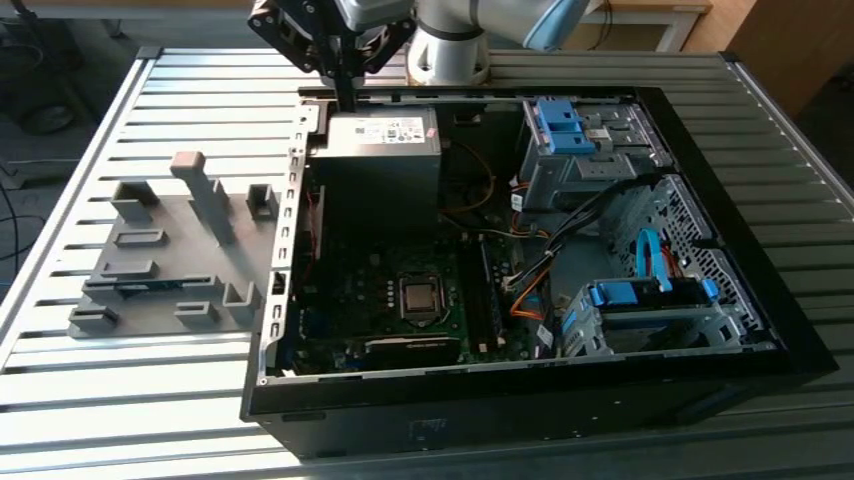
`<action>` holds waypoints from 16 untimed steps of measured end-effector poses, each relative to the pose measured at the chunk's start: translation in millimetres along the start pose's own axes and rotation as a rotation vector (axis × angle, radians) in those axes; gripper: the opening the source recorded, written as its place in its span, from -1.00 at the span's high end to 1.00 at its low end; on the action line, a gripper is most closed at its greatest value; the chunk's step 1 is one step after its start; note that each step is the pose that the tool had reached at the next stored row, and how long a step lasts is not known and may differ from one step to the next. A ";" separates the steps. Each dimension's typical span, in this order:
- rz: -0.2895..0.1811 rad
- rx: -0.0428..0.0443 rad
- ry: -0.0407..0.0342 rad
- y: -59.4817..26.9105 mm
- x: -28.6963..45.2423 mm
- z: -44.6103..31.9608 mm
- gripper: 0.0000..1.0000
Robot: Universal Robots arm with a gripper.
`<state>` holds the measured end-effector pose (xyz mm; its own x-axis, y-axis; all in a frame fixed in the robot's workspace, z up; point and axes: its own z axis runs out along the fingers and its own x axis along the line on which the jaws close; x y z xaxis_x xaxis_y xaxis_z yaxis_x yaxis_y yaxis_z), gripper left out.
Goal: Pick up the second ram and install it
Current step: 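Reach for the second ram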
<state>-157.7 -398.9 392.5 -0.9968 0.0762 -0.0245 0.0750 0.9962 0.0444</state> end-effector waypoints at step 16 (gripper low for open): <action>0.000 0.0000 0.0000 -0.3 4.3 0.4 0.79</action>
<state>-162.0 -398.9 392.0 -0.9968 0.0762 -0.0245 0.0751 0.9962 0.0444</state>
